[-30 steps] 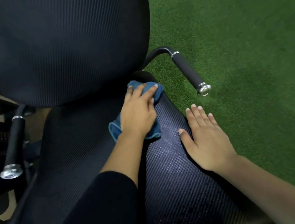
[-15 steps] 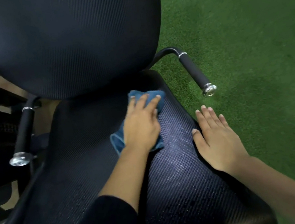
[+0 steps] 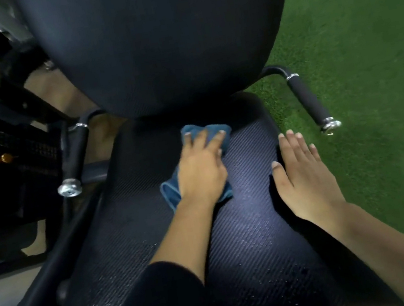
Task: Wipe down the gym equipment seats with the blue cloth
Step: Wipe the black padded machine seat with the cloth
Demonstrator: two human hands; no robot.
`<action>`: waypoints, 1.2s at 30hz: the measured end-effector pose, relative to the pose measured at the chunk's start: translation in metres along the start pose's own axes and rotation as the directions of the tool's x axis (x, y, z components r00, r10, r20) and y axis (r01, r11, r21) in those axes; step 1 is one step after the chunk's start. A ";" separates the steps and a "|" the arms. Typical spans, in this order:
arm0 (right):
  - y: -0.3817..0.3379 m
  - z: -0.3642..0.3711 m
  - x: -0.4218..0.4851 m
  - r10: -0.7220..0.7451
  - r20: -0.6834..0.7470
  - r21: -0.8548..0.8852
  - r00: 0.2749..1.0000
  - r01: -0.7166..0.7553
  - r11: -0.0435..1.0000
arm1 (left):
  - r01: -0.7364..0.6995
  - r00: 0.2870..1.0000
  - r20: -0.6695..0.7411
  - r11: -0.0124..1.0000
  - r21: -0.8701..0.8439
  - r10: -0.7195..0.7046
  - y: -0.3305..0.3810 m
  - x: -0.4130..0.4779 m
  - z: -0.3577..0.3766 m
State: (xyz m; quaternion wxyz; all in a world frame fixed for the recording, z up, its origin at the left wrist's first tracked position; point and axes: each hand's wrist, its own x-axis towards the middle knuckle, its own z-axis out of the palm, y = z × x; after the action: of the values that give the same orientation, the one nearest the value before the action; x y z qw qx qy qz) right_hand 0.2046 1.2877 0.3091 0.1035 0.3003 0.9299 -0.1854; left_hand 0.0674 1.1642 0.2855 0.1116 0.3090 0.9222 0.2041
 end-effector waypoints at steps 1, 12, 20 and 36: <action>-0.011 0.003 0.004 -0.022 -0.008 0.005 1.000 0.022 1.000 | -0.070 0.997 0.041 0.997 -0.011 0.071 0.000 -0.012 -0.002; -0.094 0.038 0.030 -0.186 0.060 -0.027 0.981 0.188 0.982 | 0.189 0.979 -0.082 0.981 0.049 -0.184 -0.093 -0.023 -0.046; -0.105 0.048 0.029 -0.194 0.069 -0.071 0.979 0.198 0.978 | 0.286 0.954 -0.113 0.957 0.044 -0.279 -0.121 -0.084 -0.070; -0.131 0.063 0.044 -0.150 0.045 -0.121 0.988 0.154 0.981 | 0.503 0.864 0.110 0.831 -0.237 -0.492 -0.179 0.055 -0.068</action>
State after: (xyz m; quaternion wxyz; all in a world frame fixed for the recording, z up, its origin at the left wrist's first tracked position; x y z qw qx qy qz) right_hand 0.0960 1.1866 0.2751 0.1242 0.2182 0.9578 -0.1402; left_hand -0.0921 1.0470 0.2623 0.2202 0.0459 0.9336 0.2791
